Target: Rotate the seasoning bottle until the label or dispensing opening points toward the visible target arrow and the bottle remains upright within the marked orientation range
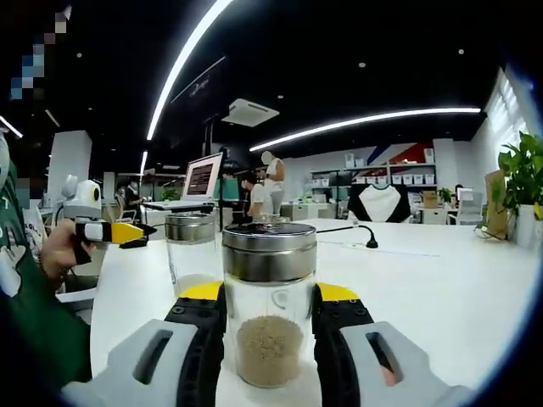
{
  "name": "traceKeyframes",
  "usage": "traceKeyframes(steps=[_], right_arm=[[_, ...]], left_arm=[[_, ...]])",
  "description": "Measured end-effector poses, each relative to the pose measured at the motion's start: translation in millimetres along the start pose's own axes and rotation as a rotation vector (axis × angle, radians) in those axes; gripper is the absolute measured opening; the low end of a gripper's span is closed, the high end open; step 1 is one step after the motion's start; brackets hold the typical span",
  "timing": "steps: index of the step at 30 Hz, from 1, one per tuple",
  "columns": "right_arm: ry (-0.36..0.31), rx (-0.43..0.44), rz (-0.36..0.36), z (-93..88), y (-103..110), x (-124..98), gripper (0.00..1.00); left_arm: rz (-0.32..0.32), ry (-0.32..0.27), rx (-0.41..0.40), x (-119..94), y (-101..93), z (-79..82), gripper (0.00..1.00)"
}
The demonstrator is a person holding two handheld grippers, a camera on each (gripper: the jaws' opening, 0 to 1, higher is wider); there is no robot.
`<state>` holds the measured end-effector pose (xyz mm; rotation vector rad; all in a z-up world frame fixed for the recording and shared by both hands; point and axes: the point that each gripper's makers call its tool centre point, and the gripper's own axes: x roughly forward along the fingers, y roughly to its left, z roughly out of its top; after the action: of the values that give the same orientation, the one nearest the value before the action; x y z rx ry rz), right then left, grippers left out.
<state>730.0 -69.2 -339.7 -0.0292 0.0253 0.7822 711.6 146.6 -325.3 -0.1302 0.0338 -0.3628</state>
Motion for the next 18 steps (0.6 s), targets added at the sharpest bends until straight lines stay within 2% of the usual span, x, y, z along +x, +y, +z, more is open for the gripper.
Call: traceKeyframes(steps=[11, 18], right_arm=[[-0.006, 0.003, 0.029, -2.0, 16, -8, 0.38], [0.009, 0.006, 0.036, -0.9, 16, -7, 0.38]], left_arm=[[-0.032, -0.042, 0.033, 0, -8.4, 9.8, 0.90], [-0.038, -0.044, 0.046, 1, -9.5, 10.3, 0.89]])
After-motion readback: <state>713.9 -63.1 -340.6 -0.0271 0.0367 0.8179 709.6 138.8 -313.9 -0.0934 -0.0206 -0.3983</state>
